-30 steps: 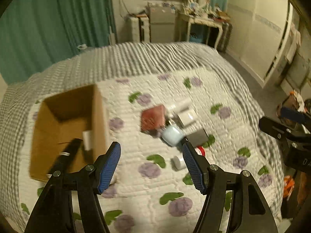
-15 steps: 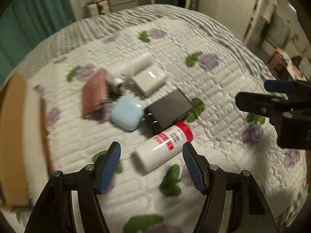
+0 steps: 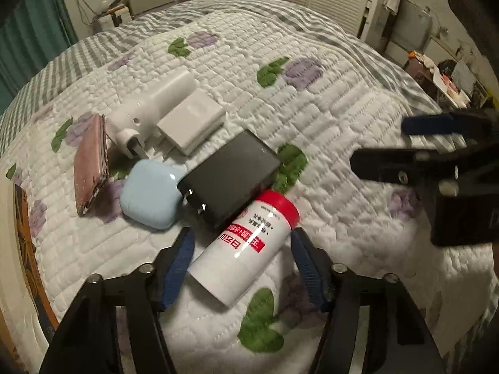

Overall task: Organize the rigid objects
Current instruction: 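Grasp the red-capped white bottle with the left tool while the right tool grasps the black charger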

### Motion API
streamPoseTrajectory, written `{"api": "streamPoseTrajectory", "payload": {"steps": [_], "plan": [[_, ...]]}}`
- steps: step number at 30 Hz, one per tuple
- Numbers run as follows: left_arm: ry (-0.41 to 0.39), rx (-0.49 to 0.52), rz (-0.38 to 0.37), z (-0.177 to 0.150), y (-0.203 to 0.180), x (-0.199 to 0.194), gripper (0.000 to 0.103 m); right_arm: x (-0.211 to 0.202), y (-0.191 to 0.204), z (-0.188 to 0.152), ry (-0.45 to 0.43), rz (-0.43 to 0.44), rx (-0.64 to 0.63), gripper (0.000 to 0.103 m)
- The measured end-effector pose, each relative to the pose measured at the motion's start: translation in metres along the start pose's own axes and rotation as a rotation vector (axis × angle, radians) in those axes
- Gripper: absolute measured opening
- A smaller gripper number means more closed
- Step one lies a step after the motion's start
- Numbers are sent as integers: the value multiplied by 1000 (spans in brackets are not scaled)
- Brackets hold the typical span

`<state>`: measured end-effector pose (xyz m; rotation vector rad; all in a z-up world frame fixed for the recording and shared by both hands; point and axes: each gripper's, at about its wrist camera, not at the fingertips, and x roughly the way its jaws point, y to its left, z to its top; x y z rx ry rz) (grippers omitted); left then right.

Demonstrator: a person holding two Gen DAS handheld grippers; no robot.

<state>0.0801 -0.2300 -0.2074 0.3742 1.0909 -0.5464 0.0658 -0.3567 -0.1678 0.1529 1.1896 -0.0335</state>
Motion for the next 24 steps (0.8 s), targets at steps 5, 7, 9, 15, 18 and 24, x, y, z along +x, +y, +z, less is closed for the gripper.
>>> {"api": "streamPoseTrajectory", "payload": {"steps": [5, 7, 9, 15, 18, 24], "plan": [[12, -22, -20, -21, 3, -18, 41, -4, 5, -1, -5, 4, -4, 91], [7, -68, -14, -29, 7, -28, 39, -6, 8, -1, -8, 6, -14, 91], [-15, -115, 20, -34, 13, -41, 38, -9, 14, -1, -16, 15, -40, 91], [-72, -262, 159, -36, 43, -69, 37, -12, 38, 9, -43, 60, -141, 91], [-93, -334, 238, -35, 62, -72, 37, -8, 54, 12, -52, 103, -173, 91], [-30, -384, 222, -47, 81, -50, 37, 20, 79, 16, -19, 125, -179, 91]]}}
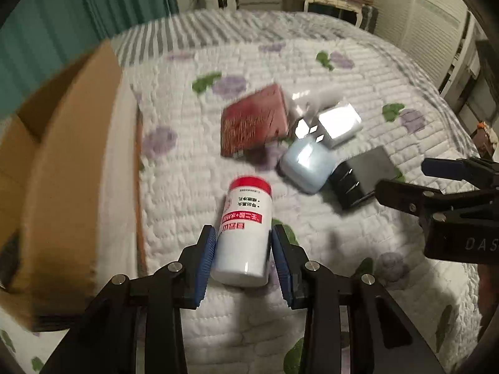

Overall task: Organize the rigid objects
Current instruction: 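Grasp the red-capped white bottle with the left tool while the right tool grasps the black charger, then carry the bottle and black charger into the box and release both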

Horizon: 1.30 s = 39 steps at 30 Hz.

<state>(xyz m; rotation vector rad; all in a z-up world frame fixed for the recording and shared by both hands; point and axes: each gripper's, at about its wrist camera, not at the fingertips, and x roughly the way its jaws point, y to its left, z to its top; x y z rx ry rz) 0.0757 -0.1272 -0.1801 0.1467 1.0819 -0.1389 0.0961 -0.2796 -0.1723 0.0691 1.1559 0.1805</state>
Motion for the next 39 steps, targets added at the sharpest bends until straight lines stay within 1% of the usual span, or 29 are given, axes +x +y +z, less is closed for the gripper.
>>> {"api": "streamPoseTrajectory", "payload": {"steps": [3, 4, 6, 7, 9, 10, 12, 17, 21, 23, 26, 30, 33, 39], "plan": [[23, -5, -19, 2, 4, 9, 38, 17, 7, 4, 26, -3, 6, 91], [39, -1, -23, 3, 2, 13, 39, 21, 8, 6, 31, -7, 9, 91], [92, 8, -23, 9, 0, 27, 40, 31, 9, 9, 45, -12, 21, 91], [105, -6, -31, 11, 2, 32, 40, 35, 9, 11, 49, -10, 28, 91], [90, -25, -34, 13, 4, 32, 38, 42, 10, 14, 64, -25, 33, 89], [82, -14, -33, 12, 3, 30, 37, 44, 11, 14, 66, -28, 31, 81], [71, -1, -36, 10, 2, 27, 37, 47, 13, 14, 76, -13, 33, 70], [35, 5, -47, 10, 1, 9, 37, 36, 16, 7, 47, -21, 41, 69], [-3, 12, -59, 10, -1, -17, 37, 11, 20, -1, 24, -25, 29, 68], [-25, 11, -65, 9, -2, -36, 37, -6, 22, -3, 12, -28, 24, 68], [-63, 9, -65, 22, -2, -62, 37, -38, 23, -5, -32, -39, 15, 68], [-129, -3, -57, 33, 8, -101, 37, -84, 36, 0, -99, -56, -10, 68], [-182, -26, -53, 39, 22, -133, 37, -118, 48, 7, -155, -61, -29, 68], [-258, -67, -29, 48, 63, -177, 37, -176, 96, 28, -266, -60, -104, 68]]}}
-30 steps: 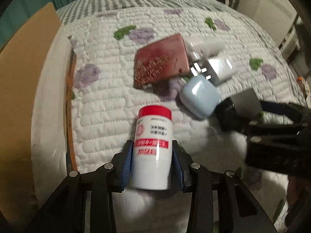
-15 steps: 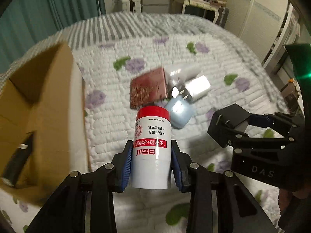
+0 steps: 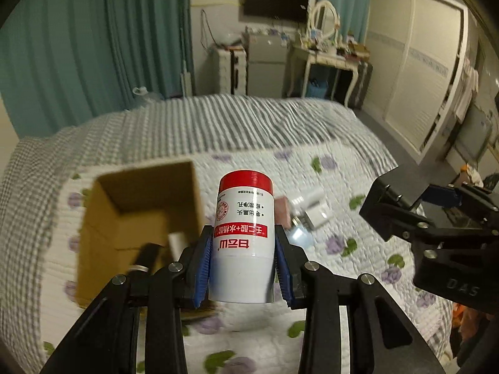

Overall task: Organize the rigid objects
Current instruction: 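Carry the bottle and black charger into the box and release both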

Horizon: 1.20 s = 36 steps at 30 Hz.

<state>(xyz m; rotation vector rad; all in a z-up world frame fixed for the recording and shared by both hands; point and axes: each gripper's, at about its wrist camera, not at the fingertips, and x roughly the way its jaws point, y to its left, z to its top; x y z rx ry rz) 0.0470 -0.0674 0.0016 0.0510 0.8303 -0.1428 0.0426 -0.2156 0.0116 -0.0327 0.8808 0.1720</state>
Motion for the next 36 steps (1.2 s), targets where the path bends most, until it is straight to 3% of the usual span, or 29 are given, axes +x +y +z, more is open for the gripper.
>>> {"api": "streamPoseTrajectory", "payload": {"steps": [5, 10, 23, 28, 36], "plan": [[-41, -18, 40, 12, 43, -18, 37, -23, 43, 38, -70, 29, -66, 68], [-33, -41, 92, 17, 92, -11, 37, -15, 89, 69, -98, 81, -117, 68], [117, -85, 103, -13, 155, 77, 37, 115, 168, 94, 44, 188, -171, 68], [156, -89, 90, -20, 157, 100, 37, 163, 176, 91, 104, 180, -189, 68], [190, -96, 115, -31, 164, 119, 40, 192, 184, 88, 116, 133, -197, 68]]}}
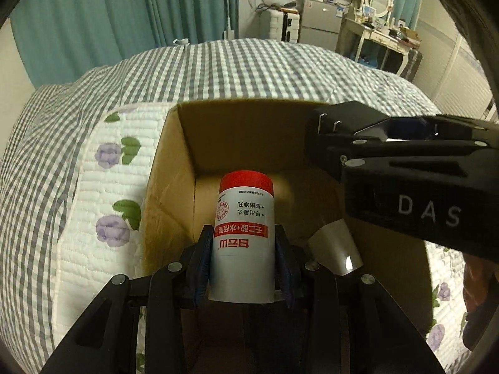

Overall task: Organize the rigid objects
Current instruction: 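Carry the bottle and black charger into the box and release both, then grasp the pink card case with the left tool while the right tool grasps the white charger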

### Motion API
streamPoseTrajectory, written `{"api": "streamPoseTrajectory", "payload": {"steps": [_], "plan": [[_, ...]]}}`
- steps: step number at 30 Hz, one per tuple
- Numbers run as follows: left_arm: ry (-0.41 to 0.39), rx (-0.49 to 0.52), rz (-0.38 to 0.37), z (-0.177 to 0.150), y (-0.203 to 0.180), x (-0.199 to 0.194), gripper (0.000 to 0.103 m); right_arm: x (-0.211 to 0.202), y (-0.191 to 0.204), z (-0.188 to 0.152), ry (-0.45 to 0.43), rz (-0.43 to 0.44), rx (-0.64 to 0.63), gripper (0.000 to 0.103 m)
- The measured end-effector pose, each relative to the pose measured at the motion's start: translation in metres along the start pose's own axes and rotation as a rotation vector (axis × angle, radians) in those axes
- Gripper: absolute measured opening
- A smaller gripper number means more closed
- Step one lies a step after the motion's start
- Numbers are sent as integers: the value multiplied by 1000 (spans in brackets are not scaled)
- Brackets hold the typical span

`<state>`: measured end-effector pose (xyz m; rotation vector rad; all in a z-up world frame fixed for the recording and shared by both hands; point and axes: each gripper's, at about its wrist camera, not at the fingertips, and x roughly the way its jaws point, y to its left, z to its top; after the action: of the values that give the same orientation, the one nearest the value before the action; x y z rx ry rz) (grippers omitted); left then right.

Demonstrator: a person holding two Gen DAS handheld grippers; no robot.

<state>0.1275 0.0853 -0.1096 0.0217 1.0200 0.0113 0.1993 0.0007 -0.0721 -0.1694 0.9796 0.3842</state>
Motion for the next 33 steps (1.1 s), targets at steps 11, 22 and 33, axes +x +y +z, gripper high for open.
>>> {"api": "streamPoseTrajectory", "payload": {"steps": [11, 22, 33], "plan": [[-26, -12, 84, 1, -9, -38, 62, -64, -35, -1, -71, -20, 69, 84], [-161, 14, 58, 16, -68, -129, 65, -168, -118, -55, -122, -151, 150, 90], [-174, 76, 8, 12, -155, -146, 66, -232, -195, -114, -163, -234, 219, 90]]}}
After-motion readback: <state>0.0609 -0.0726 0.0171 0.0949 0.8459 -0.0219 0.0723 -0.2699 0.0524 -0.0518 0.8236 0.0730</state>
